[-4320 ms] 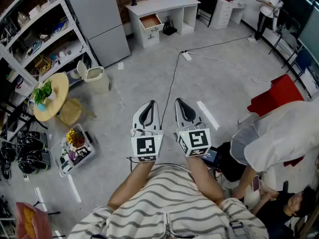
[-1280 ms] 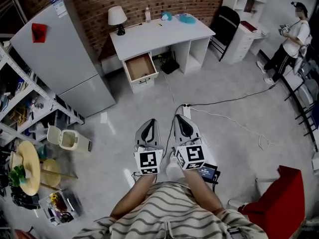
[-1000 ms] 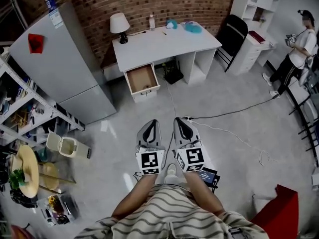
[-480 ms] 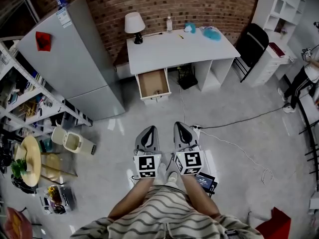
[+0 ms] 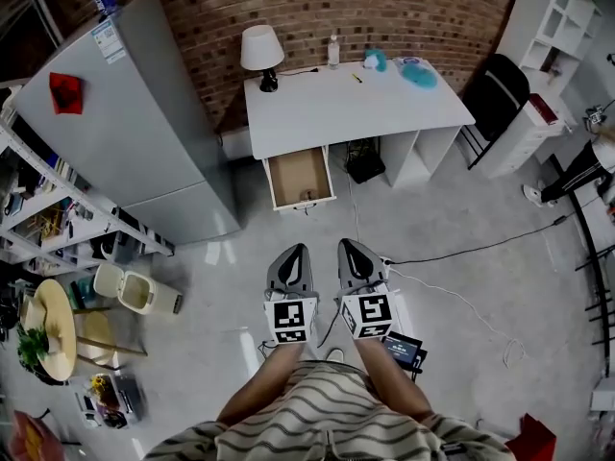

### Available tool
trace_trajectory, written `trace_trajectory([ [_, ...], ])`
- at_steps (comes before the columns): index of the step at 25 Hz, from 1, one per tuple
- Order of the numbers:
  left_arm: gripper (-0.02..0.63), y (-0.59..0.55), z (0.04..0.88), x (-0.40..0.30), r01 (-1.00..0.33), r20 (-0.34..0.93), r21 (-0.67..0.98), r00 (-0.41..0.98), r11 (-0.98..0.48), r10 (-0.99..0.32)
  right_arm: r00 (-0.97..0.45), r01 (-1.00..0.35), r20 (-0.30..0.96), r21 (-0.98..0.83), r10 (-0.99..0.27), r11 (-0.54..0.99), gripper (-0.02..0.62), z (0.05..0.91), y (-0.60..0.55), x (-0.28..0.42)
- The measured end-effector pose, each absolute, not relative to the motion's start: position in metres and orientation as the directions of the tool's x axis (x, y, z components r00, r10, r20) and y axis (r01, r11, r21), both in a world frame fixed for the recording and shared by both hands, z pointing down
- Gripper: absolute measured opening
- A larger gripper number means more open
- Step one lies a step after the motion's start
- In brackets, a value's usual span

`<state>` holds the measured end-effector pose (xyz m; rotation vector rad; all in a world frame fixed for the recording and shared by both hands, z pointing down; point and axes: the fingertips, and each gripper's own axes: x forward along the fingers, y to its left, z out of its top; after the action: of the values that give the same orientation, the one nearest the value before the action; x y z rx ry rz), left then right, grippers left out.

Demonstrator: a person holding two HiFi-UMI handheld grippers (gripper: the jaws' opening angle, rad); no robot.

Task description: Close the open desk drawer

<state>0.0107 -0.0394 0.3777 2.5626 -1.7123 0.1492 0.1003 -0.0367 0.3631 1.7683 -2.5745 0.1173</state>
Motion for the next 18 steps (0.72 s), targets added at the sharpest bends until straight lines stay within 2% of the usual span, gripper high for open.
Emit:
trace_trajectory([
  [11, 0.006, -0.197, 0.356, -0.012, -0.909, 0.066, 0.005, 0.417, -0.417, -0.907, -0.348, -0.937, 0.008, -0.032, -0.937, 0.348, 0.011, 0.338, -0.196, 0.068],
  [18, 0.006, -0.252, 0.371, -0.013, -0.914, 0.100, 0.009, 0.405, -0.406, -0.909, -0.352, -0.936, 0.023, -0.042, -0.936, 0.350, 0.011, 0.350, -0.255, 0.067],
])
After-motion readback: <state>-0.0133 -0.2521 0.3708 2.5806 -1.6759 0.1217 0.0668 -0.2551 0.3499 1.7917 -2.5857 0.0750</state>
